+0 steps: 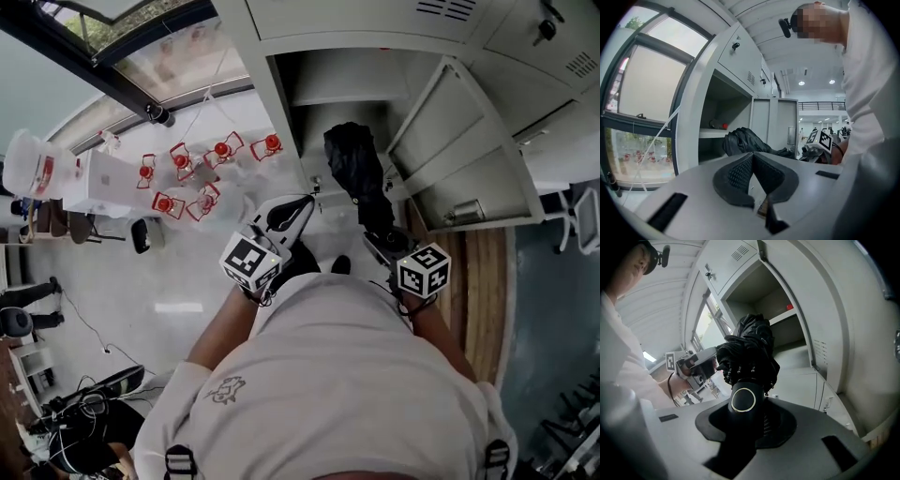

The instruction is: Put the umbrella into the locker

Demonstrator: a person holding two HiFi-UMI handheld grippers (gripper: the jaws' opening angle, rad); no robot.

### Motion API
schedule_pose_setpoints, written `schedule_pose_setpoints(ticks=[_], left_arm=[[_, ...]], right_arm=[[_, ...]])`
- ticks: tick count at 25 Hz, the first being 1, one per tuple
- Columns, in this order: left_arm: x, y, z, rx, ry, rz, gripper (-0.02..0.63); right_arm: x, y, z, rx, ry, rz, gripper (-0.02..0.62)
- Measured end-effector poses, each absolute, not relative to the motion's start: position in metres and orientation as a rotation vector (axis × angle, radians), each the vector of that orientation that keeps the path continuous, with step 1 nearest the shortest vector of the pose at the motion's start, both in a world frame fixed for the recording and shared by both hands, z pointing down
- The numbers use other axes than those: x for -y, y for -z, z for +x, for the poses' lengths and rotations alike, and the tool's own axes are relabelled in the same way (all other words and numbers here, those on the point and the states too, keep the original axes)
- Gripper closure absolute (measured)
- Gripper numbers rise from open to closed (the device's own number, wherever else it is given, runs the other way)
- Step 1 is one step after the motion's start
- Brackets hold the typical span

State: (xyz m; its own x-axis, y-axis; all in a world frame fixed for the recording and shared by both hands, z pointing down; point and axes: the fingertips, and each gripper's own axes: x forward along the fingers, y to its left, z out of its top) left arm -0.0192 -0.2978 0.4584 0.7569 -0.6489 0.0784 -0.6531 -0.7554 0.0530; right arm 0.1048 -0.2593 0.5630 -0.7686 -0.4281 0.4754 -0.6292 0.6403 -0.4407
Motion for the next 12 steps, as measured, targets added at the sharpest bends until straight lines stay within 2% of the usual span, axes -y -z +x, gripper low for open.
schedule_pose_setpoints(ticks=[12], left_arm=[[0.337,-0.48,-0.06,1.072,-0.083,2.821,0.595]], right_arm=[[0.323,-0.596,0.078,2.379,-0.871,0.904,0.459]])
